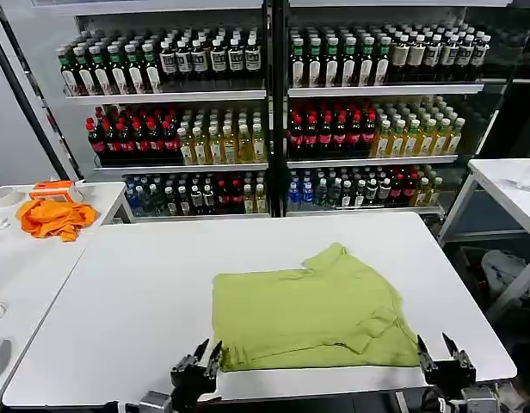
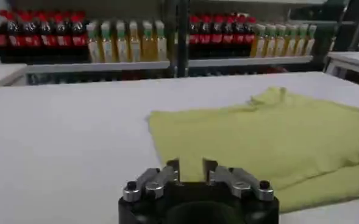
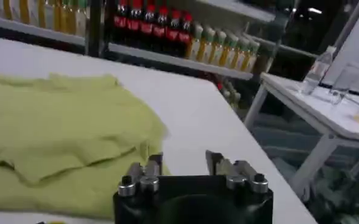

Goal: Fold and organize the clothes.

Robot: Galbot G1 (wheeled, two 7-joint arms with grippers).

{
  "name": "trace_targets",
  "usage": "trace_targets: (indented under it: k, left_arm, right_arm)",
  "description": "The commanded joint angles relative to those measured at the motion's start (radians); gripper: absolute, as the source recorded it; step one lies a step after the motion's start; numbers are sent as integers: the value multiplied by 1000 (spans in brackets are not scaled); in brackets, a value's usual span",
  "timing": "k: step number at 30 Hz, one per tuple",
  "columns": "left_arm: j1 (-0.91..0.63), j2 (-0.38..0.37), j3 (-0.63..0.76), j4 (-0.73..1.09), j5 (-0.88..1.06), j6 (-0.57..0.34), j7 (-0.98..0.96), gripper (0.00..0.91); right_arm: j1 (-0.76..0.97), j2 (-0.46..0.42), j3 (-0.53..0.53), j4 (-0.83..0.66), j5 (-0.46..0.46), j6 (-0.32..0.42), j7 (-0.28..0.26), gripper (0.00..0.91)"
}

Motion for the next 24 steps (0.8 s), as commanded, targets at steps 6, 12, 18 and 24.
trace_targets:
  k: [6,12,18,24]
  left_arm:
    - [-322,62,25,213,-104,50,-32,907]
    - [-508,50,95,364,-167,72,-36,907]
    - [-650,30,161,491,-193,85,-40,907]
    - [-749,4,200,598,-246,104,-53,907]
  right_arm:
    - [434,-113,-177,-203,189,-114,39,907]
    - [648,-110,-317,-389,256,-139,45,907]
    - [878,-79,-442,-569,313,-161,51,907]
    - [1006,-39,-515,-724,320,-160,44,907]
